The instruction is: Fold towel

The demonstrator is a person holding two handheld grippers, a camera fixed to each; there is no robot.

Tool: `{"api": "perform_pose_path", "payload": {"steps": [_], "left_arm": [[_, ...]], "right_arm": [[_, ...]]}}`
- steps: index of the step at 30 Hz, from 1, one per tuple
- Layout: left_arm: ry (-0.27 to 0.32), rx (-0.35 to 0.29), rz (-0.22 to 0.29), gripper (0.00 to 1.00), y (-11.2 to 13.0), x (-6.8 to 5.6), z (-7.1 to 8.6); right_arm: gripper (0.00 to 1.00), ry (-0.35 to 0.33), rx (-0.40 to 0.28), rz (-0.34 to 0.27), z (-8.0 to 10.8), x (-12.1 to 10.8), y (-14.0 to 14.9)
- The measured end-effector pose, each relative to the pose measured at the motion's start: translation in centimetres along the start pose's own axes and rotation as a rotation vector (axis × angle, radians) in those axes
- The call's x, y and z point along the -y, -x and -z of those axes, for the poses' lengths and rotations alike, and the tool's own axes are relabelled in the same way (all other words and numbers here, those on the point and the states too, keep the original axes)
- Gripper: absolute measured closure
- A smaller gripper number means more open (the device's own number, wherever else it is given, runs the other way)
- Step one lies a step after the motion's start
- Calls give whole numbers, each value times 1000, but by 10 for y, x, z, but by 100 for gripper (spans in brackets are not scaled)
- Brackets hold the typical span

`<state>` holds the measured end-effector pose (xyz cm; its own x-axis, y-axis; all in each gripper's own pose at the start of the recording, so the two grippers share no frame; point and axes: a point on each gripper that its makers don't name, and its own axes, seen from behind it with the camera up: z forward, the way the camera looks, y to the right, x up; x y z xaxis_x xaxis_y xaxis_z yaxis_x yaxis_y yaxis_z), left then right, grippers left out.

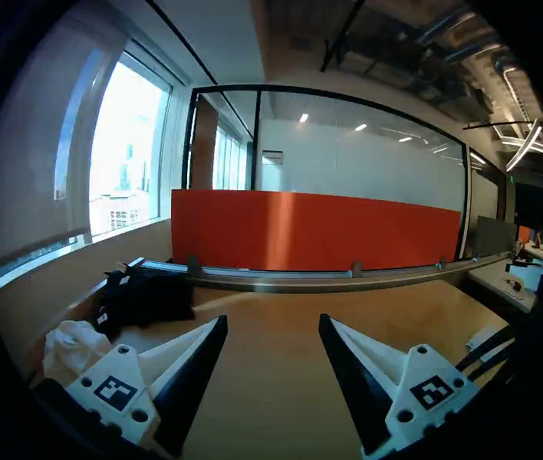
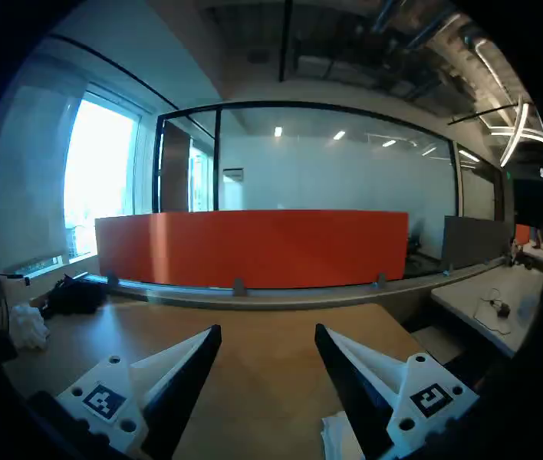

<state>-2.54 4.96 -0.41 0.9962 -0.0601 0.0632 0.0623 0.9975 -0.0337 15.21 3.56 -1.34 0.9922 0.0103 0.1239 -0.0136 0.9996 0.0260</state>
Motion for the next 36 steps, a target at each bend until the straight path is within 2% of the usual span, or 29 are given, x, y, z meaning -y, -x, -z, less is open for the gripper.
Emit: {"api": "perform_pose_path", "payload": {"steps": [9,14,18,21,24,29,36], "left_arm": [[-19,-28,-2,12,-10,10,-11],[-21,-33,1,12,-9,20,-12],[-7,-39,-8,12,-7,20,-18],[-8,-47,-13,12,-3,25,-22],[-7,-55,-10,12,3,31,-23],[4,-58,6,12,21,34,-26],[-25,-63,-4,12,48,49,-30]], "right_arm": [[5,-16,-9,5,-9,29,-3],[5,-12,-8,9,-12,36,-4],[5,-6,-8,4,-14,39,-4],[5,-6,-17,-5,-14,42,-5],[5,0,-27,-15,-14,45,-5],[5,6,-28,-12,-12,49,0],[5,9,-20,11,-8,55,9]]}}
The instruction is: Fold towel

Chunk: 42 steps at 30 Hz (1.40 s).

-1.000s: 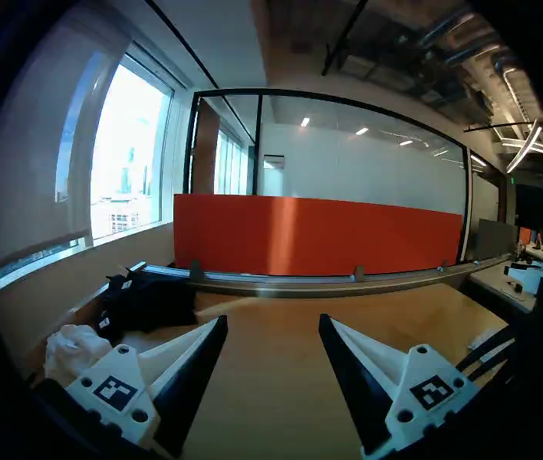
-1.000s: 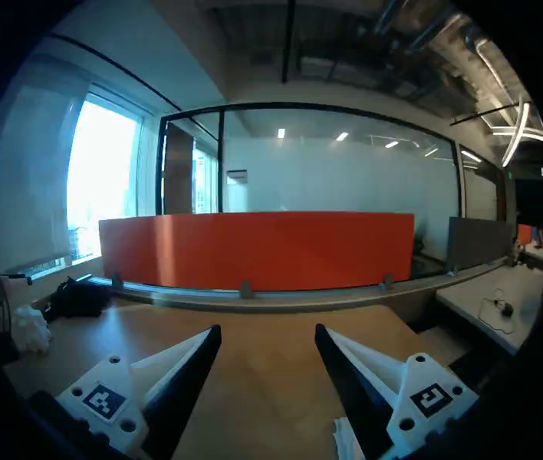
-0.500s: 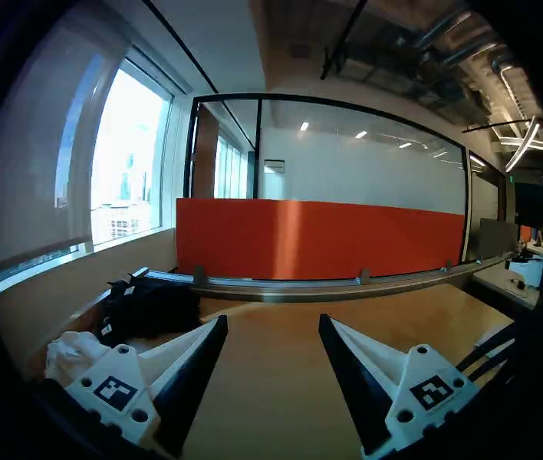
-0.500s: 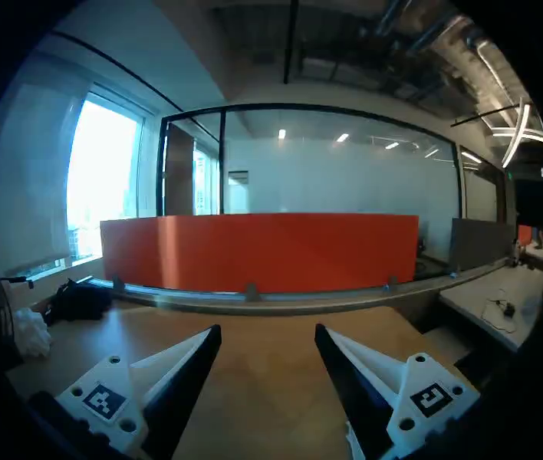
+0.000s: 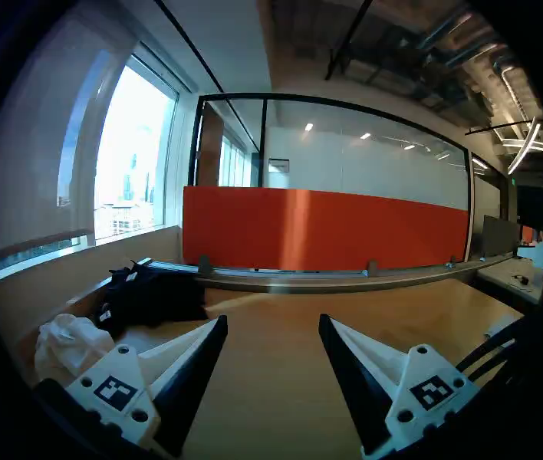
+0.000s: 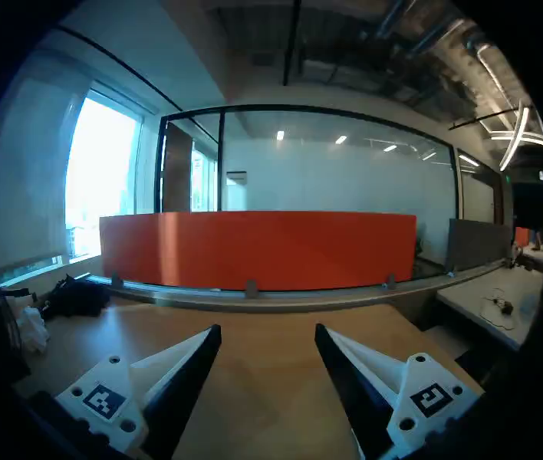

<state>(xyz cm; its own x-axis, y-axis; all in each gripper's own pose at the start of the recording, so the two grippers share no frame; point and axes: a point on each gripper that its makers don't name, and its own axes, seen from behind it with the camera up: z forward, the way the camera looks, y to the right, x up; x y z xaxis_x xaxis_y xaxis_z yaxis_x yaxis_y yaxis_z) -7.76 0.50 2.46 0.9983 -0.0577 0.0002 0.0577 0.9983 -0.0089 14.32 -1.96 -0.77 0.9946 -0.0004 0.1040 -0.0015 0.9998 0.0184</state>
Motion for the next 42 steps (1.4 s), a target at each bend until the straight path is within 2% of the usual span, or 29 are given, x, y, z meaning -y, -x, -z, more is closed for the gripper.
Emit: {"api": "perform_pose_path", "payload": {"steps": [14,26,42], "left_arm": [[-14,-63,-45,12,21,6,2],[-10,-90,-21,12,50,18,0],[-9,-121,-10,12,77,21,-1]], "right_arm": [[5,-11,7,33,0,13,8],[5,-9,-6,42,-1,22,18],[5,6,-20,57,-3,16,31]]}}
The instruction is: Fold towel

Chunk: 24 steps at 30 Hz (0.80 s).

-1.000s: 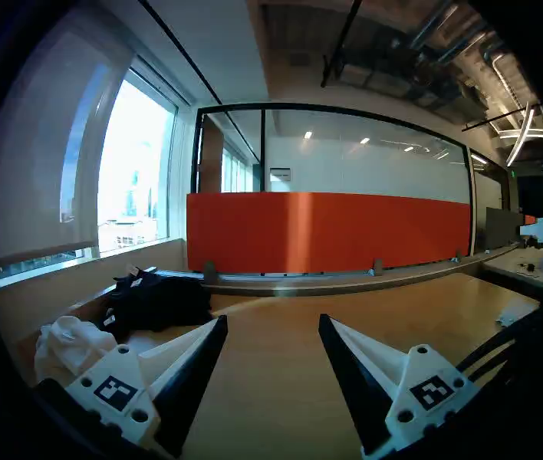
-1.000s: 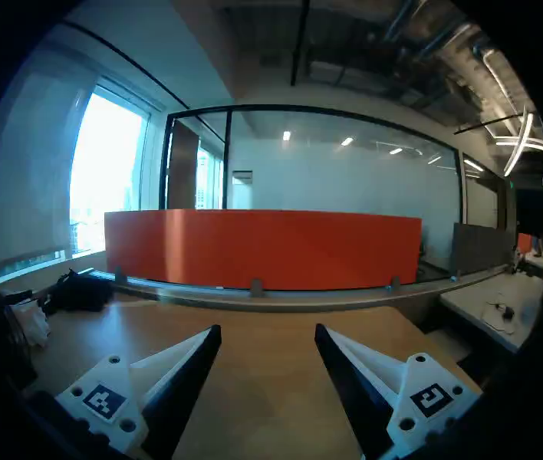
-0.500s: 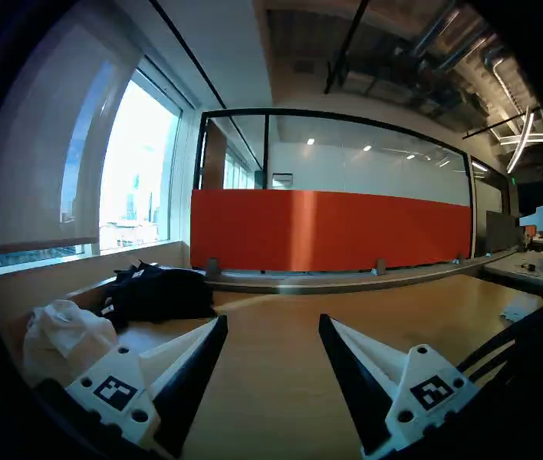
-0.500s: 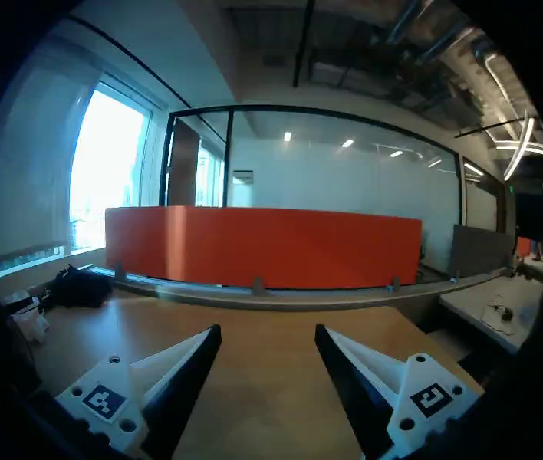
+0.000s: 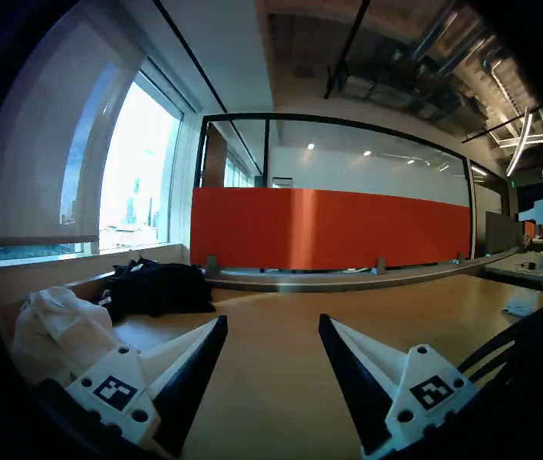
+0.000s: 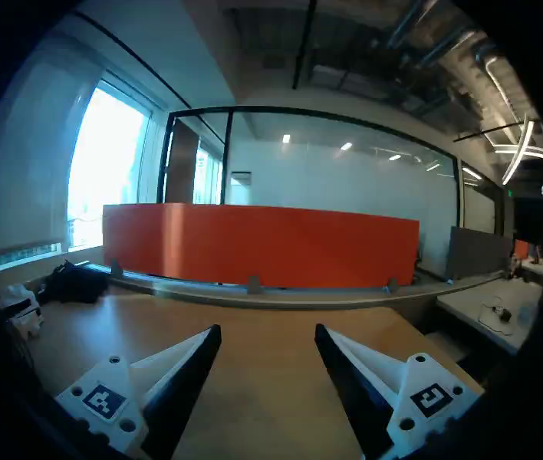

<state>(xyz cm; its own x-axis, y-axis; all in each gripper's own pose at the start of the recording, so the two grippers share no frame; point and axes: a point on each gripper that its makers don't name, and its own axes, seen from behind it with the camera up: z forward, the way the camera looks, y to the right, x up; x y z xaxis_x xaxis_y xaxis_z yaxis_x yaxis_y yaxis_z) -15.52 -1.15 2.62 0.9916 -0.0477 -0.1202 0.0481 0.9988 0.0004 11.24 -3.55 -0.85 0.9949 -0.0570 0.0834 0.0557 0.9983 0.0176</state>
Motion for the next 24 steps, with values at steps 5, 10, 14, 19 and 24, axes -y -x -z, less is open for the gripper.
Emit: {"api": "perform_pose_path", "payload": {"steps": [5,10,14,19,24], "left_arm": [[-2,0,6,12,5,2,0],[0,10,-10,12,10,1,-1],[8,24,-31,12,15,-2,-4],[10,25,-43,12,17,-5,-4],[9,25,-47,12,18,-5,-3]], "right_arm": [[5,3,-1,1,1,-2,0],[5,5,-3,4,3,-3,-2],[5,3,-5,7,3,-1,-4],[5,-1,-7,12,2,-1,-5],[5,-4,-16,10,1,-4,-2]]}}
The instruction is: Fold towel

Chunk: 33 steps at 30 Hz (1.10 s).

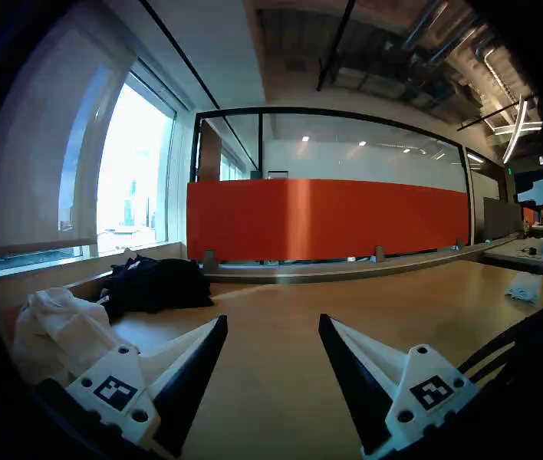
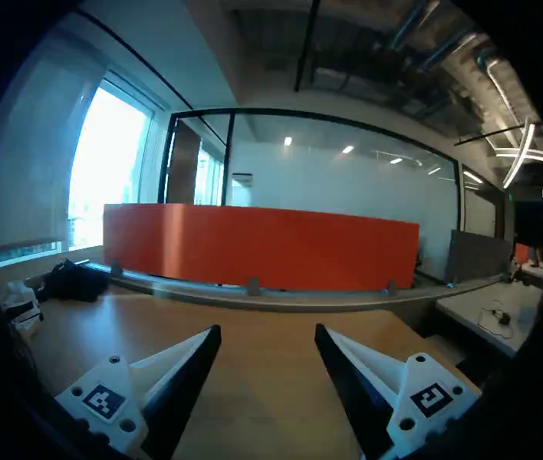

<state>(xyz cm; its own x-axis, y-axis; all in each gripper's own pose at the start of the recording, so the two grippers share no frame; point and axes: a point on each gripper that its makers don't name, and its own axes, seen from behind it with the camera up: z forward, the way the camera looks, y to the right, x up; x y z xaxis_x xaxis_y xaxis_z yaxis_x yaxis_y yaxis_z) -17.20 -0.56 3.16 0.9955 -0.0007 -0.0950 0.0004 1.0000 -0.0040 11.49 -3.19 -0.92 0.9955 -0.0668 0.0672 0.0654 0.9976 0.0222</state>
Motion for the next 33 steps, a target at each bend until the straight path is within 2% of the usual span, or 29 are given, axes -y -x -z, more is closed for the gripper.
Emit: {"api": "perform_pose_path", "payload": {"steps": [9,20,33], "left_arm": [[-1,0,1,12,0,1,0],[-1,0,-1,12,2,1,0],[-1,-1,-1,12,3,0,-1]], "right_arm": [[5,18,-44,1,-5,-17,6],[5,38,-48,-52,-10,-37,37],[4,22,-52,-68,-18,-34,82]]}}
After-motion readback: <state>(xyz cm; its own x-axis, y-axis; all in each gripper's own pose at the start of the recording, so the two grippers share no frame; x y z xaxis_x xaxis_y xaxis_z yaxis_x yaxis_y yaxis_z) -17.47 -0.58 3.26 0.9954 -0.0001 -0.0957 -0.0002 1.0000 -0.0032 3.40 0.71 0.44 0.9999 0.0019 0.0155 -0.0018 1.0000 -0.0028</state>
